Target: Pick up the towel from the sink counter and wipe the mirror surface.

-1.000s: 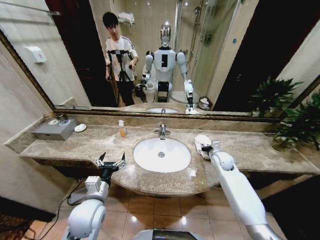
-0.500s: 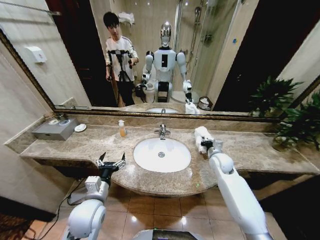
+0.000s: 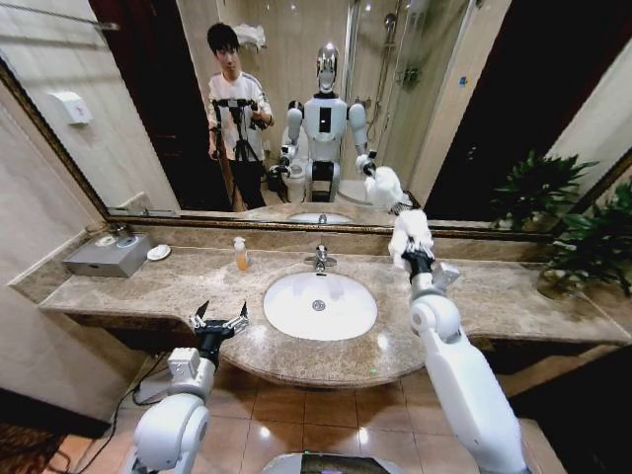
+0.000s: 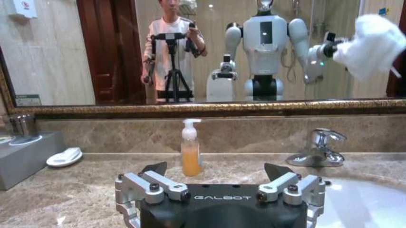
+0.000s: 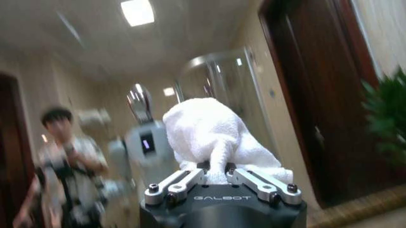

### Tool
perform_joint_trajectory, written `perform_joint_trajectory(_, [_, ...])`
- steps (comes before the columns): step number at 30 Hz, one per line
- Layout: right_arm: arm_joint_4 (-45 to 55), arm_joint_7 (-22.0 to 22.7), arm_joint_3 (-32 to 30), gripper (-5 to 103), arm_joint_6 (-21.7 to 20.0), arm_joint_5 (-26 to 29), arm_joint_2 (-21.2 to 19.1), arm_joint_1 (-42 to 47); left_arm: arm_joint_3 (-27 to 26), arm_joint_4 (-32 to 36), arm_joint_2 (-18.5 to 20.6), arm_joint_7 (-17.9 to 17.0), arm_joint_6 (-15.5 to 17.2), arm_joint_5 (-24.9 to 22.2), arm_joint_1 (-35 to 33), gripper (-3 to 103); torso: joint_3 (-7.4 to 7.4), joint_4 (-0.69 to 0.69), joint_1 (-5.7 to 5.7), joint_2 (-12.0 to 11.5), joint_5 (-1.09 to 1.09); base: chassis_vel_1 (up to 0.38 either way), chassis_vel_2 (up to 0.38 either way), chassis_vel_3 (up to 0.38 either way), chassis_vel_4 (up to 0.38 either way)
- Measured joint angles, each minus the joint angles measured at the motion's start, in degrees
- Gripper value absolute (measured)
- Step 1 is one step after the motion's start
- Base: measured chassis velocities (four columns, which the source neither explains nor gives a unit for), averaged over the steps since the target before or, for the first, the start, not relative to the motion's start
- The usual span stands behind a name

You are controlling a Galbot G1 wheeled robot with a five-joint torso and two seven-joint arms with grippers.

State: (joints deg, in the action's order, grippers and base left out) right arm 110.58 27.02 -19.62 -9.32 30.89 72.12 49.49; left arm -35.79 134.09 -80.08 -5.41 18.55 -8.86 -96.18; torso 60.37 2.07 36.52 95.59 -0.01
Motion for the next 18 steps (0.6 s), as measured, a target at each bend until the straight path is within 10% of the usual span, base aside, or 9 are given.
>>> perform_joint_trajectory(18, [-15.13, -3.72, 5.76, 8, 2.74, -3.57, -0.04, -23.89, 0.0, 0.0, -0.01, 0.0, 0.0, 0.0, 0.0, 100, 0.01, -0.01, 0.0, 0.0, 0.01, 0.0, 0.0, 0.0, 0.0])
